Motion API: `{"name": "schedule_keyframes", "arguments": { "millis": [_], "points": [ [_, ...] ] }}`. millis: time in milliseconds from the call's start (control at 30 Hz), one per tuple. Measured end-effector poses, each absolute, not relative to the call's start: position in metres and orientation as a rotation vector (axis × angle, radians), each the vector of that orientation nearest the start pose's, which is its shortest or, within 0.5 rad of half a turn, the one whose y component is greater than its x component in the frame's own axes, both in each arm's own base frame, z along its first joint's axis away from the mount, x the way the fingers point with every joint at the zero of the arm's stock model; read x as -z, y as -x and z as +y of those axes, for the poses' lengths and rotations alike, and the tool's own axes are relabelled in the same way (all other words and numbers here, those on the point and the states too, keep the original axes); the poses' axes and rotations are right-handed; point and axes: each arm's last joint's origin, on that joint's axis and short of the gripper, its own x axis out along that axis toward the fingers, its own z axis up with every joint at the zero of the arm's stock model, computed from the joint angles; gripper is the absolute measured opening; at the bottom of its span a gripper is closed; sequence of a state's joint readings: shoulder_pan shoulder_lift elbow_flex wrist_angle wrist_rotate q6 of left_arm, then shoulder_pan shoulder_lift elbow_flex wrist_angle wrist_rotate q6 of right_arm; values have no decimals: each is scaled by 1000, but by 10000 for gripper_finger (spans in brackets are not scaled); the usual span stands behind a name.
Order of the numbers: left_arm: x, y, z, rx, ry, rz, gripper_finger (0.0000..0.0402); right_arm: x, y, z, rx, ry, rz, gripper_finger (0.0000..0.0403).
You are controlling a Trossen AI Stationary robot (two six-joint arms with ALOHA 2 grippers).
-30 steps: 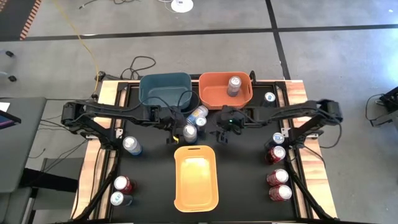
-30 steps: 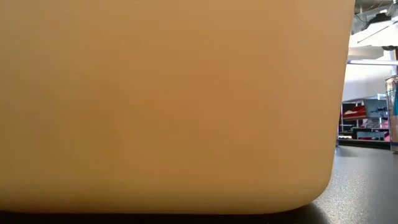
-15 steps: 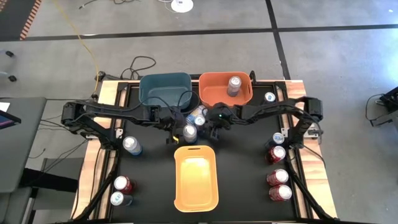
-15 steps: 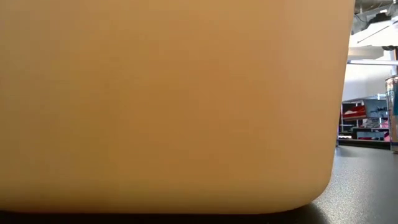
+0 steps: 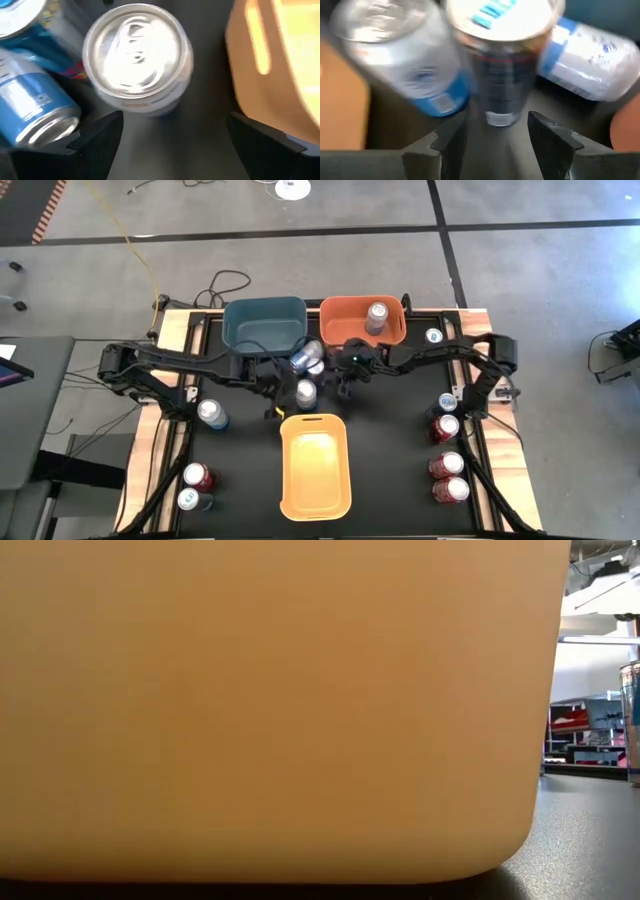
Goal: Sort soda cans
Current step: Adjust the blue soda can, then put the blue white soda can into the orange bin
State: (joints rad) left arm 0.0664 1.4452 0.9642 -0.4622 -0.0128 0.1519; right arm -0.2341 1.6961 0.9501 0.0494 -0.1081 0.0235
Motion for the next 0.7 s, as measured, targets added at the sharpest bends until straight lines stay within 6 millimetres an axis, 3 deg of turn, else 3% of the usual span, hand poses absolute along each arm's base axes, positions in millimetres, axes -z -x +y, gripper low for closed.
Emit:
{"name": "schedule_keyframes", "arguments": {
  "millis": [267, 400, 700],
  "points": [
    [-226, -291, 15, 55, -122, 930, 351, -224, -332, -41, 23, -67, 564, 258],
    [-222, -296, 13, 108, -106, 909, 351, -226, -333, -27, -18, -55, 557, 261],
    [-208, -309, 13, 129, -102, 903, 351, -227, -333, -26, -22, -45, 544, 279]
  ]
}}
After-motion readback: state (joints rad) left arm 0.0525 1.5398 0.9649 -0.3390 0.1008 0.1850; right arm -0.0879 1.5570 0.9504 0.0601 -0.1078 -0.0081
